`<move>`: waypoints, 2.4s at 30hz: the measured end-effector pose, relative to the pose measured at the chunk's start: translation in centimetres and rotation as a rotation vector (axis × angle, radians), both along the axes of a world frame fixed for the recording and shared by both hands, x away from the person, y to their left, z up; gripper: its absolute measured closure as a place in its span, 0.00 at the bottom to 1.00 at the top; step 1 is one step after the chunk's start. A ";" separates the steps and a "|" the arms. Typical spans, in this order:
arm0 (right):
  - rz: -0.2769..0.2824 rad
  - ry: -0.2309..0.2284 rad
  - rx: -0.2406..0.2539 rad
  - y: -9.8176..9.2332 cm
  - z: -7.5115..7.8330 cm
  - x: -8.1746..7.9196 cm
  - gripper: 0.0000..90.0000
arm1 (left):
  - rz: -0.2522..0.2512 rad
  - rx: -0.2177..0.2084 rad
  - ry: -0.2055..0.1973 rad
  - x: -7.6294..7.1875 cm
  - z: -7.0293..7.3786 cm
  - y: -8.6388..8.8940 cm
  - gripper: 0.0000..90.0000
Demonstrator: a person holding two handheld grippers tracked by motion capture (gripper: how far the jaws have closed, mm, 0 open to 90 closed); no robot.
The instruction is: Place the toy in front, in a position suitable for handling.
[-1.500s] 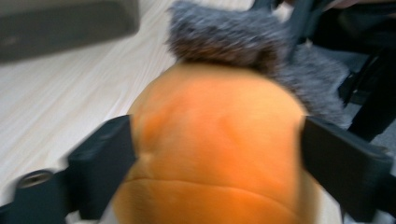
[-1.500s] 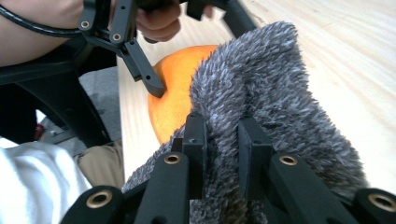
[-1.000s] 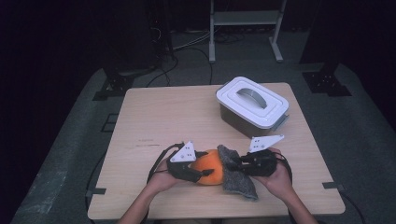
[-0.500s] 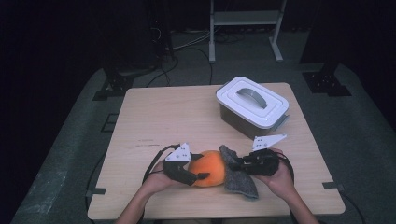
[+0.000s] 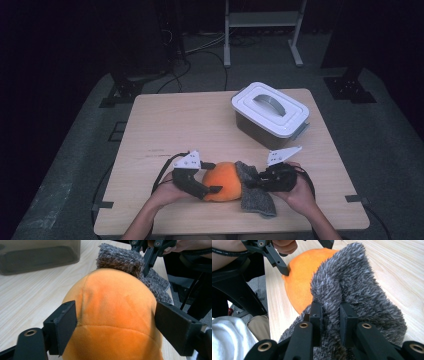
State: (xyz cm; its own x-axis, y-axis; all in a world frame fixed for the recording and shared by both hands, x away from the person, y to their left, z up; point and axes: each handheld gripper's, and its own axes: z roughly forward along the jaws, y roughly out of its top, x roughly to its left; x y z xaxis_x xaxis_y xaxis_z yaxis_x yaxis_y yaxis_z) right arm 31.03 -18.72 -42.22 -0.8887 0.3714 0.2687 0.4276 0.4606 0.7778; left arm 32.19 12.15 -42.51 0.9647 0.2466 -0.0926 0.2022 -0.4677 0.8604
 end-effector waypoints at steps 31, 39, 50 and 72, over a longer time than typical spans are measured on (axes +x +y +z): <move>-0.028 -0.037 0.053 0.0 1.5 0.3 0.83 | -0.028 0.081 -0.016 -0.3 -0.1 -0.4 0.27; -0.056 0.020 -0.016 -1.1 -0.4 1.0 0.83 | -0.012 0.079 -0.004 0.0 -0.1 0.2 0.27; 0.001 -0.057 0.047 0.8 1.8 -0.1 0.83 | -0.001 0.060 -0.044 0.0 0.7 -1.1 0.27; 0.025 -0.129 0.014 2.4 3.1 -1.3 0.83 | 0.042 0.015 -0.068 -0.4 1.3 -2.0 0.37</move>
